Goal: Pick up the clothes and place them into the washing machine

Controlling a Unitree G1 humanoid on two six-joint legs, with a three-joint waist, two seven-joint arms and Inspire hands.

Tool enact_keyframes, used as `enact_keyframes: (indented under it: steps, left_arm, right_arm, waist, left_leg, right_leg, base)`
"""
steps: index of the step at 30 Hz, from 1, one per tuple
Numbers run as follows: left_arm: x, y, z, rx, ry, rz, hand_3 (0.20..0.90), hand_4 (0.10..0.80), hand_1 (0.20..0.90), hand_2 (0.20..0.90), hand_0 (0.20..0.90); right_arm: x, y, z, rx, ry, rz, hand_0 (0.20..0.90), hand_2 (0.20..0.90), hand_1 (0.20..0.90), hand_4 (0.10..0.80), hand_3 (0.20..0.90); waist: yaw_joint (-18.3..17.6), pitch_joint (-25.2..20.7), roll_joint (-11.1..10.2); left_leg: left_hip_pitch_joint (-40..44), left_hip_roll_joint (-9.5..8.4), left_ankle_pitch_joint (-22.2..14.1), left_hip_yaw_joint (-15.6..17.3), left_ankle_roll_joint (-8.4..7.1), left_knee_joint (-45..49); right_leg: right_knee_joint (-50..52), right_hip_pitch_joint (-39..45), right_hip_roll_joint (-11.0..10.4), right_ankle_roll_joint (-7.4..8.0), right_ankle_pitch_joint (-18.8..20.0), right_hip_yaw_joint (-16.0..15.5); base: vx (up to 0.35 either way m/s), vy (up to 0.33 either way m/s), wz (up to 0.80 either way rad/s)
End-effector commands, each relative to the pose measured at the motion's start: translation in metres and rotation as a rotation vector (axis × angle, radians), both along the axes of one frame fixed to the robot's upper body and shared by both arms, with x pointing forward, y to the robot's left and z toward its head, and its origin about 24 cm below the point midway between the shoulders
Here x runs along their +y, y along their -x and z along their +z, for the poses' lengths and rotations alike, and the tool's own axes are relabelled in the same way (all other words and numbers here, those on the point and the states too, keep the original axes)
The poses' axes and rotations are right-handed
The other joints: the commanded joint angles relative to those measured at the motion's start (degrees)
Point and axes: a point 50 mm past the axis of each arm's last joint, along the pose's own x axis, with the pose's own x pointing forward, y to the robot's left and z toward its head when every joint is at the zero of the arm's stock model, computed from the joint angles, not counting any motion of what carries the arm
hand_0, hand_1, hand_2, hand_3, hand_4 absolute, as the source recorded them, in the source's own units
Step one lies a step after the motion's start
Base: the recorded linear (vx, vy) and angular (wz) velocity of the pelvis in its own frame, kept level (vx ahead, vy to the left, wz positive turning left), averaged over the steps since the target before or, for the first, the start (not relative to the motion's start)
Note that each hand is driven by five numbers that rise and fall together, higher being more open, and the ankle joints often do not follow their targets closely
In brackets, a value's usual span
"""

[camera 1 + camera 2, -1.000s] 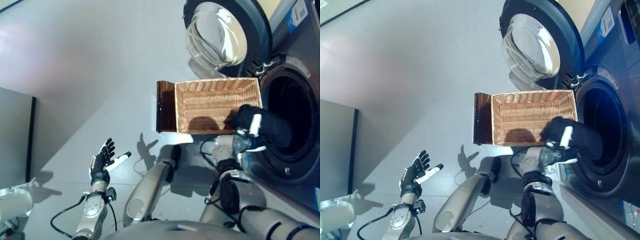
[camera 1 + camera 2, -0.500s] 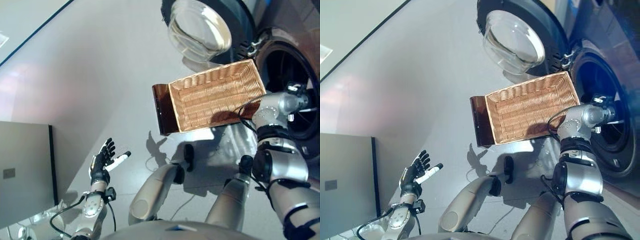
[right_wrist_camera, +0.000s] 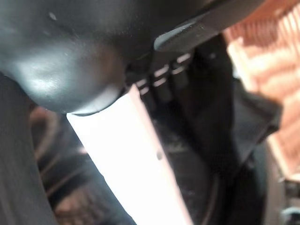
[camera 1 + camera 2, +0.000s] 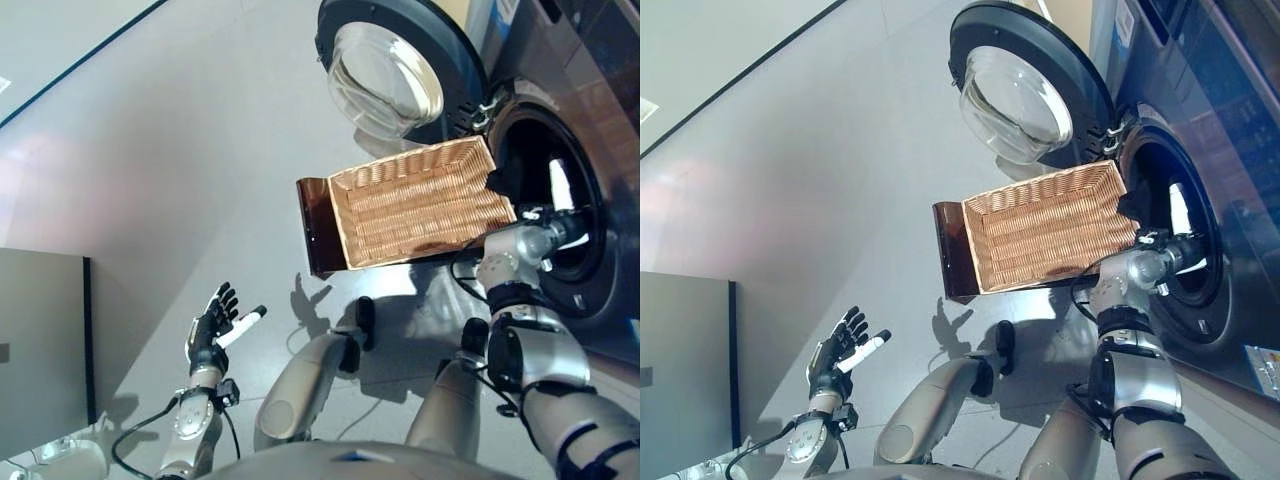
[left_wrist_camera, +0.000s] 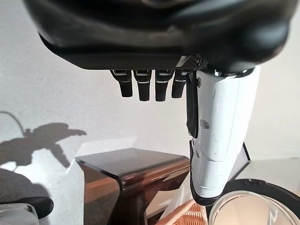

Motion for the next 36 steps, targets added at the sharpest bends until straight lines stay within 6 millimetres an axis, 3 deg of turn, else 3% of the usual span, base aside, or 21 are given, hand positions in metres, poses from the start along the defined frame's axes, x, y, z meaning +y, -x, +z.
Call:
enact_keyframes:
  steps: [1,4,9,21,26,28,30,32,33,34,36]
  left_arm:
    - [0.029,0.003,0.012,-0.070,-0.066,0.098,0.900,0.800,0.900,0.900,0.900]
    - [0.032,0.001,0.013,-0.076,-0.080,0.095,0.900,0.800,0.900,0.900,0.900]
    - [0.038,-0.003,0.017,-0.089,-0.102,0.105,0.900,0.800,0.900,0.900,0.900]
    - [0.048,-0.002,0.022,-0.098,-0.166,0.123,0.900,0.800,0.900,0.900,0.900]
    - [0.043,-0.003,0.019,-0.081,-0.166,0.123,0.900,0.800,0.900,0.900,0.900]
    - [0.041,-0.001,0.016,-0.064,-0.166,0.118,0.900,0.800,0.900,0.900,0.900]
    - [0.040,-0.002,0.017,-0.062,-0.173,0.100,0.900,0.800,0.900,0.900,0.900]
    - [0.041,-0.002,0.017,-0.062,-0.179,0.098,0.900,0.800,0.900,0.900,0.900]
    - [0.040,-0.001,0.018,-0.069,-0.175,0.101,0.900,0.800,0.900,0.900,0.900]
    - [0.039,-0.002,0.018,-0.074,-0.171,0.101,0.900,0.800,0.900,0.900,0.900]
    - [0.040,-0.007,0.019,-0.083,-0.171,0.103,0.900,0.800,0.900,0.900,0.900]
  right_arm:
    - [0.004,0.009,0.000,-0.027,0.179,0.078,0.900,0.900,0.900,0.800,0.900]
    - [0.024,0.011,-0.022,0.026,0.158,0.173,0.900,0.900,0.900,0.800,0.900]
    - [0.049,0.007,-0.029,0.009,0.113,0.236,0.900,0.900,0.900,0.800,0.900]
    - [0.047,0.001,-0.021,-0.077,0.007,0.159,0.900,0.900,0.900,0.800,0.900]
    - [0.050,0.004,-0.031,-0.072,-0.067,0.132,0.900,0.900,0.900,0.800,0.900]
    - [0.049,0.010,-0.039,-0.060,-0.081,0.123,0.900,0.900,0.900,0.800,0.900]
    - [0.052,0.010,-0.040,-0.061,-0.076,0.133,0.900,0.900,0.900,0.800,0.900]
    - [0.052,0.011,-0.043,-0.043,-0.073,0.145,0.900,0.900,0.900,0.800,0.900]
    - [0.052,0.013,-0.051,0.002,-0.079,0.154,0.900,0.900,0.900,0.800,0.900]
    - [0.053,0.013,-0.053,0.018,-0.084,0.158,0.900,0.900,0.900,0.800,0.900]
    - [0.053,0.019,-0.067,0.095,-0.094,0.179,0.900,0.900,0.900,0.800,0.900]
  waist:
    - [1.1,-4.4,-0.6]
    - [1.3,-3.8,-2.2]
    - [2.0,-2.9,-4.4]
    - [3.4,-1.4,-5.7]
    - [3.4,-1.2,-6.2]
    - [3.3,-1.1,-5.4]
    - [2.4,0.0,-4.5]
    - [2.0,0.6,-4.3]
    - [1.2,0.3,-4.6]
    - [0.7,0.1,-5.2]
    - [-0.6,-0.9,-6.8]
  left_leg:
    - [-3.1,-0.25,0.8,-5.6,-5.32,-1.8]
    - [-2.9,-0.16,0.8,-6.1,-5.34,-1.2]
    - [-3.1,-0.36,1.1,-7.2,-5.53,-0.9]
    - [-5.3,-0.83,0.1,-8.1,-5.19,1.4]
    - [-3.7,-1.37,-3.3,-8.2,-3.65,3.9]
    - [-0.2,-2.18,-5.4,-8.6,-1.98,4.4]
    - [3.1,-2.66,-6.1,-8.5,-1.24,4.3]
    - [4.7,-2.46,-6.2,-8.3,-1.31,4.0]
    - [9.1,-2.94,-6.7,-8.8,-1.77,0.9]
    - [11.8,-3.37,-7.2,-9.5,-2.02,-1.3]
    - [16.3,-4.00,-7.6,-11.0,-3.06,-4.9]
  right_leg:
    - [2.8,0.2,4.4,-8.35,-3.3,-4.8]
    - [2.9,1.1,4.3,-8.42,-3.2,-5.6]
    - [3.0,1.6,3.8,-8.53,-3.2,-7.3]
    - [5.2,0.4,3.4,-9.13,-4.5,-8.4]
    - [6.7,1.9,3.3,-9.00,-5.4,-6.5]
    - [13.3,1.3,2.8,-8.28,-4.0,-5.1]
    - [19.8,-0.2,3.4,-7.72,-0.7,-3.5]
    - [20.1,-0.5,4.2,-7.69,-0.9,-3.4]
    - [15.0,-1.9,7.6,-8.14,-1.5,-4.0]
    - [7.8,-2.5,8.8,-8.18,0.0,-4.3]
    - [-7.6,-2.5,8.3,-6.81,5.0,-4.5]
  base:
    - [-0.012,-0.037,0.05]
    - [-0.006,-0.039,0.15]
    - [-0.027,-0.040,0.14]
    - [0.015,0.013,0.13]
    - [0.104,0.043,-0.06]
    - [0.191,0.133,-0.09]
    - [0.173,0.121,-0.07]
    - [0.177,0.021,0.02]
    - [0.322,-0.067,-0.15]
    - [0.479,-0.131,-0.36]
    - [0.443,-0.201,-0.40]
